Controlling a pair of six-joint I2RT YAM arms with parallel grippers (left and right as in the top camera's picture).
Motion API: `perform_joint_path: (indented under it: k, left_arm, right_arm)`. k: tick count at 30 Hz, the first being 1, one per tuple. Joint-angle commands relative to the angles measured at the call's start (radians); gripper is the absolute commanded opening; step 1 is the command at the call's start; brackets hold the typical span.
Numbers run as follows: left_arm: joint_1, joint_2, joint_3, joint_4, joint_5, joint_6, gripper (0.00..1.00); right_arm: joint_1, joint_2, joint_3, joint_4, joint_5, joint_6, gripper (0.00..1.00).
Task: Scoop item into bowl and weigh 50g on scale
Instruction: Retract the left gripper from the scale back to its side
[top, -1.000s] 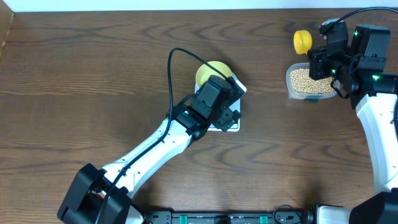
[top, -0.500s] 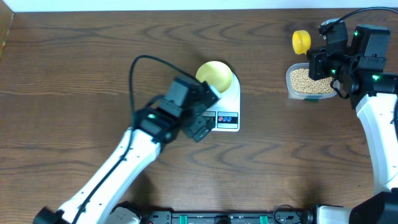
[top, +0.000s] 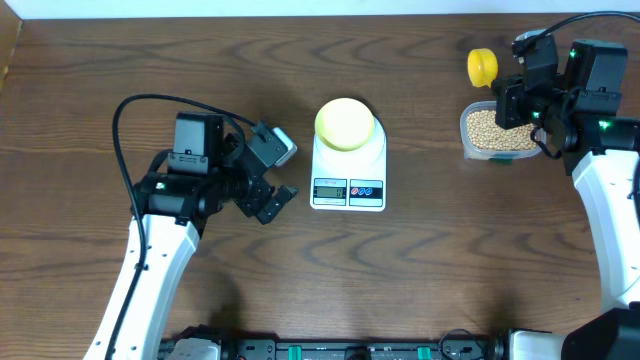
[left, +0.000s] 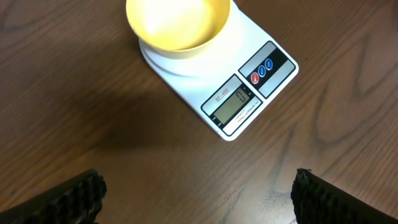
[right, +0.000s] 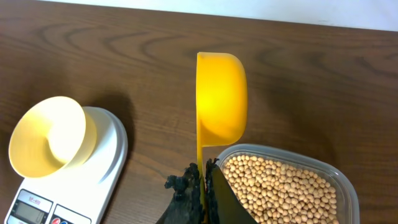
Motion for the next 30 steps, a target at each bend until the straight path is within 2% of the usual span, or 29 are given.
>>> perform_joint_path:
  k: [1, 6, 11, 17, 22, 30]
  left_arm:
    - [0.003, 0.0, 0.001, -0.018, 0.035, 0.01, 0.98]
    - [0.003, 0.003, 0.001, -0.026, 0.034, 0.011, 0.98]
    - [0.005, 0.004, 0.0, -0.036, 0.034, 0.13, 0.97]
    - [0.029, -0.003, 0.0, -0.046, 0.044, 0.138, 0.98]
    - [0.072, -0.022, 0.0, -0.045, 0.151, 0.153, 0.98]
    - [0.077, -0.023, 0.0, -0.039, 0.201, 0.179, 0.98]
  right_arm:
    - [-0.002, 0.008, 0.001, 0.0, -0.01, 0.001, 0.01]
    - [-0.002, 0.008, 0.001, 0.001, -0.01, 0.0, 0.01]
    - [-0.002, 0.008, 0.001, -0.009, -0.01, 0.0, 0.01]
    - [-0.002, 0.008, 0.001, -0.015, -0.01, 0.0, 0.01]
    - [-0.002, 0.008, 0.001, -0.015, -0.01, 0.0, 0.01]
    - [-0.002, 0.008, 0.001, -0.014, -0.01, 0.0, 0.01]
